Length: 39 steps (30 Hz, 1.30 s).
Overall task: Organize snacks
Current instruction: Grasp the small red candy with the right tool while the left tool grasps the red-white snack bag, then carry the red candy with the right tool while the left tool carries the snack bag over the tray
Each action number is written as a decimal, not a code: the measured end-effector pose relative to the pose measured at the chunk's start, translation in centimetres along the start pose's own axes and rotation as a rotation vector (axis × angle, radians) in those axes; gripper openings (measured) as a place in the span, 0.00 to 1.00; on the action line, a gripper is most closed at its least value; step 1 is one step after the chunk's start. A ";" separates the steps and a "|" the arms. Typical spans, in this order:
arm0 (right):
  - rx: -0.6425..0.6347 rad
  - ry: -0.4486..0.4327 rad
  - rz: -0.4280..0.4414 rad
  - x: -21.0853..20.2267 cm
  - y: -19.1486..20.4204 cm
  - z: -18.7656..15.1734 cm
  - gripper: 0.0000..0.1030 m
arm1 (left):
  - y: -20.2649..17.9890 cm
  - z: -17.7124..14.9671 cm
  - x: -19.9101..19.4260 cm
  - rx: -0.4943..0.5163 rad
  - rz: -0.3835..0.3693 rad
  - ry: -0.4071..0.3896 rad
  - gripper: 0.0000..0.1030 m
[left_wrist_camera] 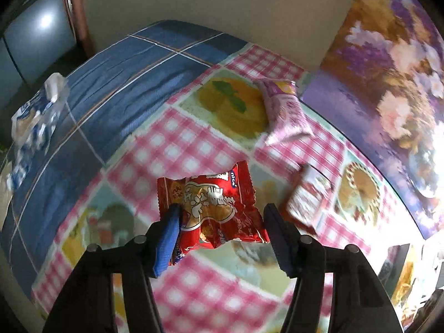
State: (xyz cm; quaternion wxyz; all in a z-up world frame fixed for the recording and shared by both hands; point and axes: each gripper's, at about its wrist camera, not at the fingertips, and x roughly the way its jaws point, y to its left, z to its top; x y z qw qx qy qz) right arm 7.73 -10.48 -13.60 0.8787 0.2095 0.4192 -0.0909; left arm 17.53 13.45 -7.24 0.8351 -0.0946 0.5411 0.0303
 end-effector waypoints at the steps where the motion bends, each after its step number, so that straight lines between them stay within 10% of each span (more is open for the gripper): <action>1: 0.001 -0.002 0.003 -0.3 0.0 0.0 0.26 | -0.3 -0.4 -0.2 0.000 -0.003 0.002 0.61; 26: 0.043 -0.165 0.012 -12.6 -1.5 -0.2 0.26 | -10.6 -9.1 -11.2 0.075 -0.135 -0.056 0.61; 39: 0.183 -0.205 -0.092 -15.3 -8.7 0.5 0.26 | -15.5 -11.7 -12.5 0.178 -0.139 -0.096 0.61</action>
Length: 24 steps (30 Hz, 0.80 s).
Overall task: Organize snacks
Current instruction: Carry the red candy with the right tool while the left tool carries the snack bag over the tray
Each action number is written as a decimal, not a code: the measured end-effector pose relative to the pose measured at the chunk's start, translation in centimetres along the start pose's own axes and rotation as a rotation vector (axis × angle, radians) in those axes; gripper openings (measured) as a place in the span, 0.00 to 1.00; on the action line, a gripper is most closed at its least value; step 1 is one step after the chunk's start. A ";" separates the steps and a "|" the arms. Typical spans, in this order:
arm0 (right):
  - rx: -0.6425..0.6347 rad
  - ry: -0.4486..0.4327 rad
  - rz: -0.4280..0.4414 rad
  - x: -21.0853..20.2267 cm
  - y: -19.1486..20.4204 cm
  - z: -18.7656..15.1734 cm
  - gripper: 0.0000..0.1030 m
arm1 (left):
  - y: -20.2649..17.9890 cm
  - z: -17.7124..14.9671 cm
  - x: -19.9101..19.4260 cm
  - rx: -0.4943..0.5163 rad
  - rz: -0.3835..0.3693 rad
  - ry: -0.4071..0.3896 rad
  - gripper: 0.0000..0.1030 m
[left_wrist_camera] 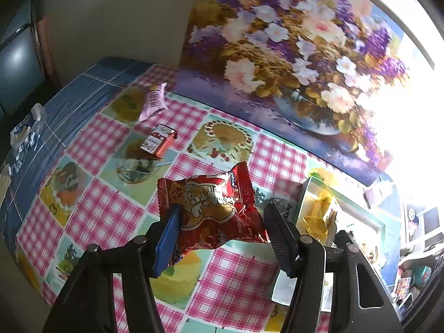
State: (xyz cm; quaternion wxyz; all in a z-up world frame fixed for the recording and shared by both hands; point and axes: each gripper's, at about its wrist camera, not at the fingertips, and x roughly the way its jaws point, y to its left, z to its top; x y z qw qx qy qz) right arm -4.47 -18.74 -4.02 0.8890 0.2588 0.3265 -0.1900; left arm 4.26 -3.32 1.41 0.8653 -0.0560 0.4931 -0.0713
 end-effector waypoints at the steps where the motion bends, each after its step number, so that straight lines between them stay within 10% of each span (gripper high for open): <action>1: 0.017 -0.001 -0.007 -0.1 -0.7 0.2 0.26 | -0.4 -0.2 0.1 0.012 -0.001 0.002 0.61; 15: 0.203 -0.050 -0.090 -3.1 -8.9 1.6 0.26 | -5.1 -2.7 0.1 0.155 -0.052 0.032 0.61; 24: 0.271 0.067 -0.142 -1.9 -12.0 0.4 0.27 | -9.7 -6.4 2.6 0.291 -0.096 0.143 0.61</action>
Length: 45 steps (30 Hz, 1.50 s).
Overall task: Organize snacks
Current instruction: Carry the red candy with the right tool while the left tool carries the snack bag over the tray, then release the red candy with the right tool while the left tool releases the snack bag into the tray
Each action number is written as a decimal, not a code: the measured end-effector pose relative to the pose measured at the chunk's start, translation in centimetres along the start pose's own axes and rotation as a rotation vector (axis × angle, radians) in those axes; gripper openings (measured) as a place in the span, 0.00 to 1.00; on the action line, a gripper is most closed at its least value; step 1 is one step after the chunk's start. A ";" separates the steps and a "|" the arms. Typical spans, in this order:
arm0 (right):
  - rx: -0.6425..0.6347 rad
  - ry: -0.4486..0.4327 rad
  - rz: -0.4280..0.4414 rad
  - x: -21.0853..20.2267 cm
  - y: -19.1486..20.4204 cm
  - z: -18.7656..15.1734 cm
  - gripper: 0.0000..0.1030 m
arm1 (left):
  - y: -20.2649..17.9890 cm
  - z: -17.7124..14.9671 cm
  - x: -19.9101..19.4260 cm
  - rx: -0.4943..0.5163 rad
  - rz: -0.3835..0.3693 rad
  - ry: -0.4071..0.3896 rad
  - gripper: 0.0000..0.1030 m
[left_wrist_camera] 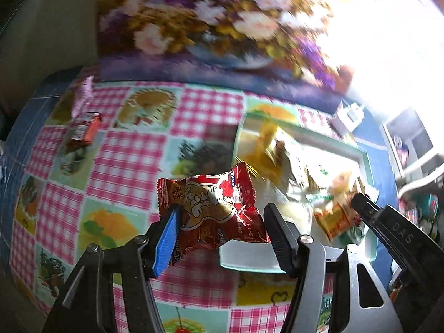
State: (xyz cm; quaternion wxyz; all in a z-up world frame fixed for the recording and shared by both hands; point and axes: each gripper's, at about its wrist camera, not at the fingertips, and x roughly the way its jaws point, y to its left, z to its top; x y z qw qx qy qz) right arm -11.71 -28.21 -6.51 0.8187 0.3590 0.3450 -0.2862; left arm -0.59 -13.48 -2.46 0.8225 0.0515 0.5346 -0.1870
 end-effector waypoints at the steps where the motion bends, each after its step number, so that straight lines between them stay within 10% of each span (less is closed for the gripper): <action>1: 0.011 0.011 -0.001 0.2 -0.3 -0.1 0.27 | -0.3 -0.1 0.2 0.007 -0.004 0.008 0.61; 31: 0.093 0.186 -0.086 4.5 -3.6 -2.3 0.28 | -4.6 -2.6 5.4 0.157 -0.051 0.134 0.62; 45: 0.094 0.140 -0.105 2.8 -3.2 -1.2 0.33 | -4.4 -2.0 3.0 0.171 -0.057 0.091 0.85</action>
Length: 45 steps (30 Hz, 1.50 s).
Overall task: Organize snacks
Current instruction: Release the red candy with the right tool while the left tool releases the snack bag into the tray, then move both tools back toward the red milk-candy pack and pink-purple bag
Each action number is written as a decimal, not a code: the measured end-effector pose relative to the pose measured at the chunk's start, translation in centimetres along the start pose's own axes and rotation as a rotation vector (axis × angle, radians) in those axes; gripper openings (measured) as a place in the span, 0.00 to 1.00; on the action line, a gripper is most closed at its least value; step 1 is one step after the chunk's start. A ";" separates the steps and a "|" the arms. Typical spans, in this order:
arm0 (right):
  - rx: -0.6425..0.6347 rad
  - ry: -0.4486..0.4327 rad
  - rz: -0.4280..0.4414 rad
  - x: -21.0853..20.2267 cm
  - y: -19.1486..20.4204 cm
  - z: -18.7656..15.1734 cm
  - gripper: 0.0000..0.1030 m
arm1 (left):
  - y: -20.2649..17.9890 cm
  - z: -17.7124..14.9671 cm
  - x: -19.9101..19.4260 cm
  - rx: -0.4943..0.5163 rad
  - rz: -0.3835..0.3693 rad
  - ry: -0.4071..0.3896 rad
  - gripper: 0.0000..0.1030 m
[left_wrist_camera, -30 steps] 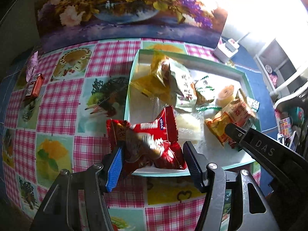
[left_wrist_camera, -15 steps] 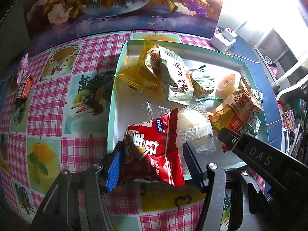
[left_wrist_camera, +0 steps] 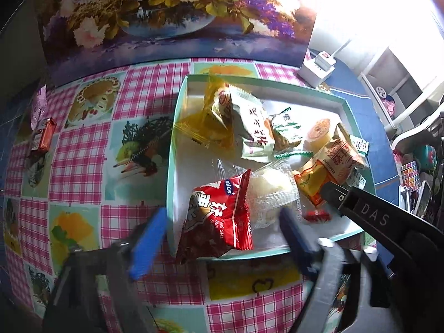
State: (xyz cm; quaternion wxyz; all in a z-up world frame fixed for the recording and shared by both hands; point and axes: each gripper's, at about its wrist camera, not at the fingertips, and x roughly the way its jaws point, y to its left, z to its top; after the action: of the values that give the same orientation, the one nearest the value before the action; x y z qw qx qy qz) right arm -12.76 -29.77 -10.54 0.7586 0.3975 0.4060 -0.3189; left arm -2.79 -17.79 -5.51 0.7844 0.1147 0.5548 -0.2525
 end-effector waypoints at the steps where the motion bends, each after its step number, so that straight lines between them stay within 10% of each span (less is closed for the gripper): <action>1: -0.001 -0.005 0.002 -0.2 0.0 0.0 0.36 | 0.1 0.0 -0.3 0.001 -0.004 -0.006 0.85; 21: -0.071 -0.042 -0.036 -0.8 1.4 0.0 0.89 | 7.9 0.6 -3.5 -0.243 0.102 -0.097 0.92; 45: -0.392 -0.095 0.032 -1.3 12.3 -5.4 1.00 | 25.8 -3.1 -6.2 -0.597 0.364 -0.113 0.92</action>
State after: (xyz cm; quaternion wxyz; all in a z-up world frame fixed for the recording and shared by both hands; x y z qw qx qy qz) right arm -5.39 -18.96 -7.03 0.8447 0.2332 0.4176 -0.2402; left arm 6.56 7.13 -3.46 0.8448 -0.0366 0.5305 0.0589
